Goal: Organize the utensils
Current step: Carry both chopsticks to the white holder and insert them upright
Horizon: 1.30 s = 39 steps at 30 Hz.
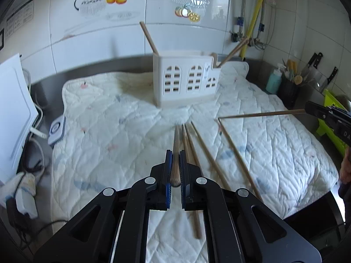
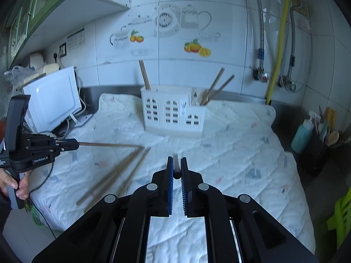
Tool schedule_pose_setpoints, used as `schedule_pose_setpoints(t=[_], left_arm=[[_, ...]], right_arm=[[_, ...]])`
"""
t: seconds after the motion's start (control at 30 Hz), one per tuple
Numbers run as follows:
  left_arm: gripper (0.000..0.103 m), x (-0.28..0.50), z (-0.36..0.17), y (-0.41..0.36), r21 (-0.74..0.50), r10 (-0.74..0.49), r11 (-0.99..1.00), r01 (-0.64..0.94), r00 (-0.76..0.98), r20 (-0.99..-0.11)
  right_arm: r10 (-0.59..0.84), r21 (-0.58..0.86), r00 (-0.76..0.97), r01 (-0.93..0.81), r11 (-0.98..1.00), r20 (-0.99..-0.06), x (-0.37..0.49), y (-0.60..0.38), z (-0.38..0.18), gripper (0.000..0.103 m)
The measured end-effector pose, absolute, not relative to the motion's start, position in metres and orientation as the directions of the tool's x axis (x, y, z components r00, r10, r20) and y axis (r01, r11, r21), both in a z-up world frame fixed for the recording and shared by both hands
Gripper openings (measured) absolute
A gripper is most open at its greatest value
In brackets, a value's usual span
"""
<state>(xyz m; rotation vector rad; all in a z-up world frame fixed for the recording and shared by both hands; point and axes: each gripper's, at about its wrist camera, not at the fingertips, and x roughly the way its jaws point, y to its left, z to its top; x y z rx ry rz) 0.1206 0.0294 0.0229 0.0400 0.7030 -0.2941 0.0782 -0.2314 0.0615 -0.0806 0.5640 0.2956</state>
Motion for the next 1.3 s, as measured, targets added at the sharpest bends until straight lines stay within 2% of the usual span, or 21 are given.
schedule_pose_setpoints(t=[0.73,1.13,1.3], left_arm=[[0.005,0.189,0.112,0.018,-0.039,-0.293,0.946,0.323,0.792,-0.536],[0.005,0.217,0.202,-0.008,0.022,-0.322,0.934,0.356,0.868,-0.378],[0.005,0.239,0.221,-0.018,0.039,-0.299,0.943,0.329,0.896,-0.328]], right_arm=[[0.327,0.005,0.797,-0.377,0.926,-0.508,0.180,-0.244,0.175,0.007],[0.313,-0.017,0.830,-0.361,0.932,-0.462,0.227,-0.244,0.227,0.007],[0.294,-0.037,0.846,-0.345,0.938,-0.444,0.246,-0.240,0.237,0.007]])
